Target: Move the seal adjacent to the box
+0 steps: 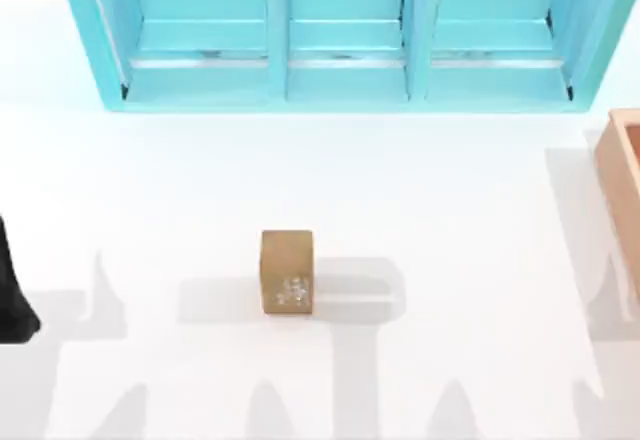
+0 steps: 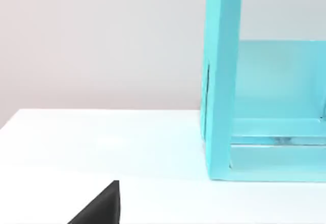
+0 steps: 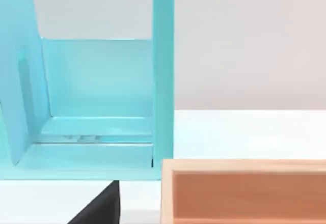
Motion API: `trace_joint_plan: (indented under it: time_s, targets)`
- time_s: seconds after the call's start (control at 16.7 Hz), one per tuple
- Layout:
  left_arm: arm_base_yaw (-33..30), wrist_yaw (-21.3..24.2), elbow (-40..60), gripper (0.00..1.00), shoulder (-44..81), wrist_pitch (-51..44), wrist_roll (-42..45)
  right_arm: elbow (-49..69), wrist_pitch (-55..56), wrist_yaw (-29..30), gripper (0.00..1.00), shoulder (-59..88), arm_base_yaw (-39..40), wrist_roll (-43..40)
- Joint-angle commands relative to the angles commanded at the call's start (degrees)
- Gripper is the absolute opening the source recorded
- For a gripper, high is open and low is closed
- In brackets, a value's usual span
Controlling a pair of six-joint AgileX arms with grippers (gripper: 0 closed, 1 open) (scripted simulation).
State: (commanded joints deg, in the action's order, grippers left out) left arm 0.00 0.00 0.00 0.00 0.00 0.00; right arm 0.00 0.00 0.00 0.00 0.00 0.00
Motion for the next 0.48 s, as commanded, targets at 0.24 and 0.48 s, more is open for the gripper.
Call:
trace_joint_plan:
  time_s: [0.24,0.48]
  targets:
    - [0.00,0.00,0.00,1.00,0.00,0.00,0.00,1.52,-0.86,0.23,1.00,1.42,0.79,0.52]
    - [0.00,0.00,0.00,1.00,0.00,0.00,0.00,11.88,-6.40,1.73,1.00,10.57,5.54,3.85]
